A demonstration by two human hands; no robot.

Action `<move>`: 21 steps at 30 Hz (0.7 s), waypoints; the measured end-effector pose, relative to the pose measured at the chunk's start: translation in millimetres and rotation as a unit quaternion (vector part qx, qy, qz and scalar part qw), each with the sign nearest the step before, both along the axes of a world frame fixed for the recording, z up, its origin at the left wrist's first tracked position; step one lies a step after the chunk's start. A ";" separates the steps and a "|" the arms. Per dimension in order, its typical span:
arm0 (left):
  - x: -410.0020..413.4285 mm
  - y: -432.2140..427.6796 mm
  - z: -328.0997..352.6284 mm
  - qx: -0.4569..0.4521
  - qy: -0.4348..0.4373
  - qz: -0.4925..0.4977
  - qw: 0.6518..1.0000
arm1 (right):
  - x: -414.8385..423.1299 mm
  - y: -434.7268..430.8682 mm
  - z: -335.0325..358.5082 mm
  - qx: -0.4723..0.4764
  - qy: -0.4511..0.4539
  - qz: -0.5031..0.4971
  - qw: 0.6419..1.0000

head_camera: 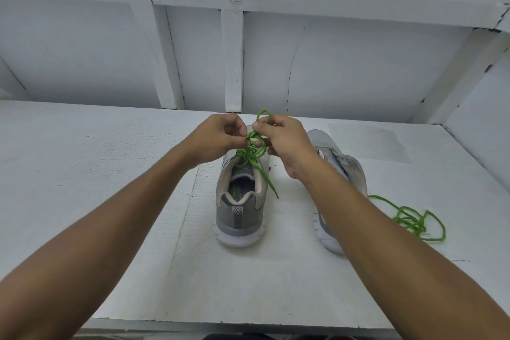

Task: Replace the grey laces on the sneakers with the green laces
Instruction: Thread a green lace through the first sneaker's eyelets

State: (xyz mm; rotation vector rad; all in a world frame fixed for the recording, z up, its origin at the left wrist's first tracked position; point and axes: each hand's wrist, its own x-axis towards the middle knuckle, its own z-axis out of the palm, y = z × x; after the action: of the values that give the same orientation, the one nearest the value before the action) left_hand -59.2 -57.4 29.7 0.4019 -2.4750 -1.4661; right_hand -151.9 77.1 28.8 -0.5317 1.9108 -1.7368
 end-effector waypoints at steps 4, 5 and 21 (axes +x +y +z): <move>-0.3 2.0 1.8 -0.010 -0.005 -0.013 1.000 | -0.1 -0.1 -3.0 0.078 0.071 -0.060 0.993; -0.1 2.8 2.3 -0.012 -0.007 -0.015 1.000 | 1.0 1.4 -2.0 0.088 0.099 -0.060 0.989; 0.3 3.4 4.0 -0.057 -0.003 -0.040 0.998 | 8.6 17.0 3.7 0.266 0.326 0.078 0.904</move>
State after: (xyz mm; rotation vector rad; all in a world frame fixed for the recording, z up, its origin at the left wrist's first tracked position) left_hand -58.8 -54.1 33.8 0.2887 -2.5932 -1.3456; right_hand -143.4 94.1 32.5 -1.1031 2.5732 -0.9073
